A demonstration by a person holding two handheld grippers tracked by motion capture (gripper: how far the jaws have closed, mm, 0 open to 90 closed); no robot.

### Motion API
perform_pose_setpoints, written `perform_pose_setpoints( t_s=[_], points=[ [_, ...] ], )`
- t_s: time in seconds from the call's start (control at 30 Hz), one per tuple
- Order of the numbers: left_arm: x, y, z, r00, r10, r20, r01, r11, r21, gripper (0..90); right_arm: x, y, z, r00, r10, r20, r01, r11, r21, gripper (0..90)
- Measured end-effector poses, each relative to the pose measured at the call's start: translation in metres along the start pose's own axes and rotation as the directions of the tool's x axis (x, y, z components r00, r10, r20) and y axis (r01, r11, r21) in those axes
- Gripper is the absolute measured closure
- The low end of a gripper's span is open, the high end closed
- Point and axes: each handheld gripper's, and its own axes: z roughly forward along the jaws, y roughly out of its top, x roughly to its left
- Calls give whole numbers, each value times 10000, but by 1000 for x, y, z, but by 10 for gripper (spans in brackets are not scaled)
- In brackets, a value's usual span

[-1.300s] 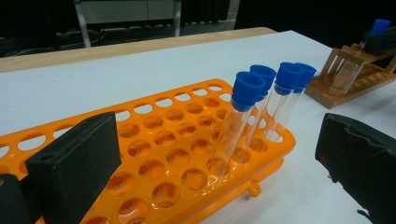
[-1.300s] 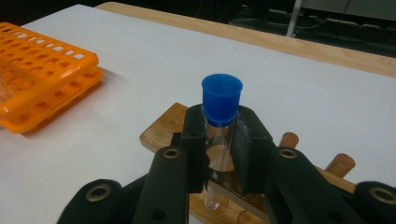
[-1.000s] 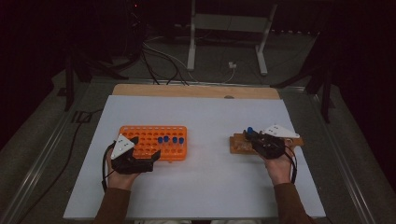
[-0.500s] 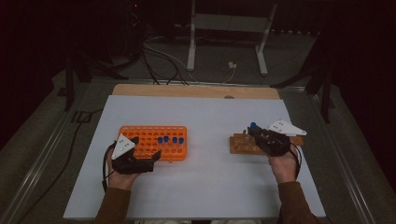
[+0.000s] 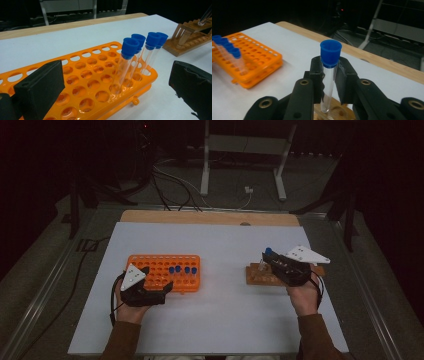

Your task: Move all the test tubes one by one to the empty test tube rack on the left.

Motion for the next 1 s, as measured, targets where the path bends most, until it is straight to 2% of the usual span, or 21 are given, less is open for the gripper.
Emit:
perform_pose_setpoints(
  t_s=[0.23, 0.63, 1.0],
  points=[
    [0, 0, 0, 10000, 21, 16, -21, 10000, -6, 8, 17, 3, 8, 9986, -281, -444, 281, 9996, 16, 773],
    [-2, 2, 0, 9999, 104, 26, -104, 9999, -29, 8, 38, 5, 23, 9921, -270, -1228, 280, 9996, 64, 773],
    [-10, 8, 2, 9993, 299, 226, -297, 9995, -93, 9, 56, 7, 33, 9833, -279, -1798, 293, 9996, 53, 773]
  ],
)
